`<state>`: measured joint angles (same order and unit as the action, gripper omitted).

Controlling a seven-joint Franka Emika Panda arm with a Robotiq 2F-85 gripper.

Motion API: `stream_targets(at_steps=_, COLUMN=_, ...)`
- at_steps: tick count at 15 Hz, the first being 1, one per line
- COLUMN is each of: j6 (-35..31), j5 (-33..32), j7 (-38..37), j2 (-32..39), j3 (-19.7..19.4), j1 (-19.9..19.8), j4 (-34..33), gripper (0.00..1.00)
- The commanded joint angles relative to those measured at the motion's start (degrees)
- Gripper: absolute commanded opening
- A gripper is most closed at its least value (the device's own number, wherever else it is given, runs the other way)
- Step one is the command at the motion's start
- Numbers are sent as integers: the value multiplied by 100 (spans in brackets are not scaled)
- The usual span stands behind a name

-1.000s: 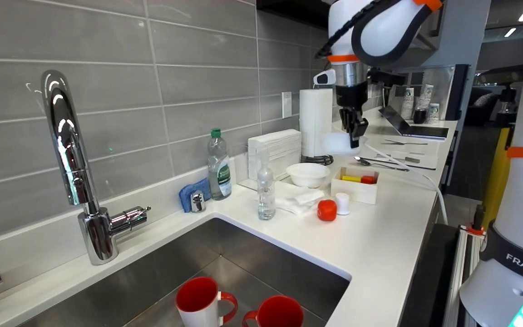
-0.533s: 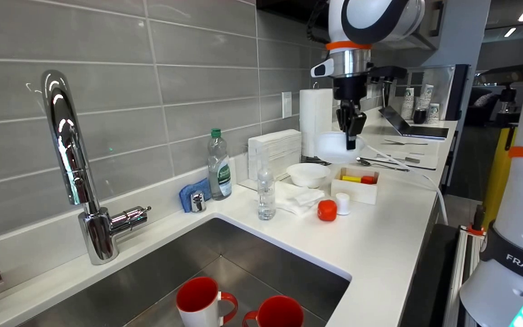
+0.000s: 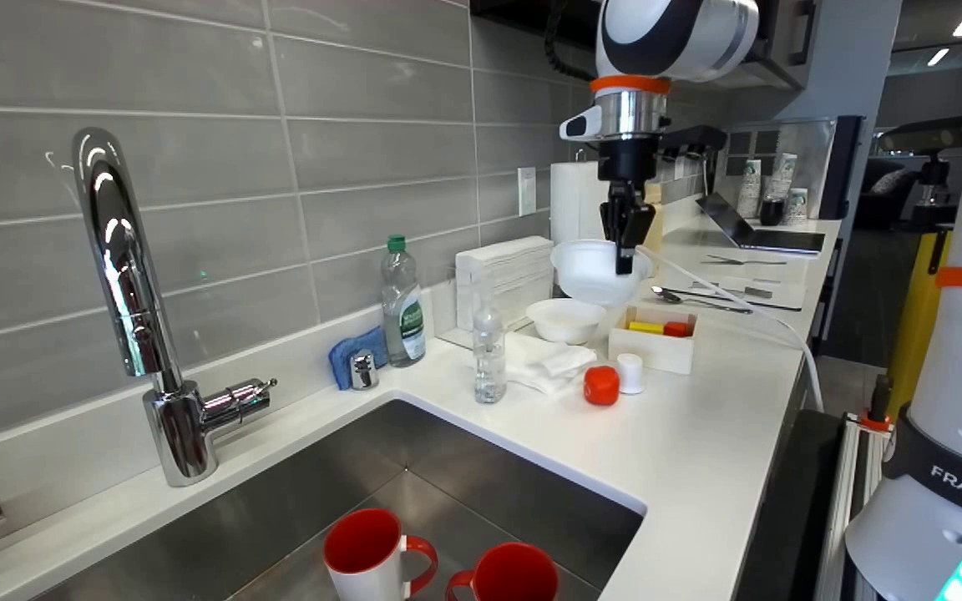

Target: Pour the beans in the bowl on the right into the bowl on the left

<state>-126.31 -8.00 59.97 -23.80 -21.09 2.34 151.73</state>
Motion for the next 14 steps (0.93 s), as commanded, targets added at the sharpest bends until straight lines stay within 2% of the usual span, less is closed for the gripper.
stream_targets(at_steps=1, j6=74, j5=684, j7=767, j2=784, j3=18, j1=3, j4=-660, gripper=0)
stream_targets(at_steps=6, j6=361, j5=1560, j7=1769, j2=1652, j3=99, j1=-167, j4=-1402, gripper=0)
stream_targets(at_steps=14, j6=1236, j5=2162, j7=2476, j2=2581, j3=361, j1=-929, j4=-2500, gripper=0)
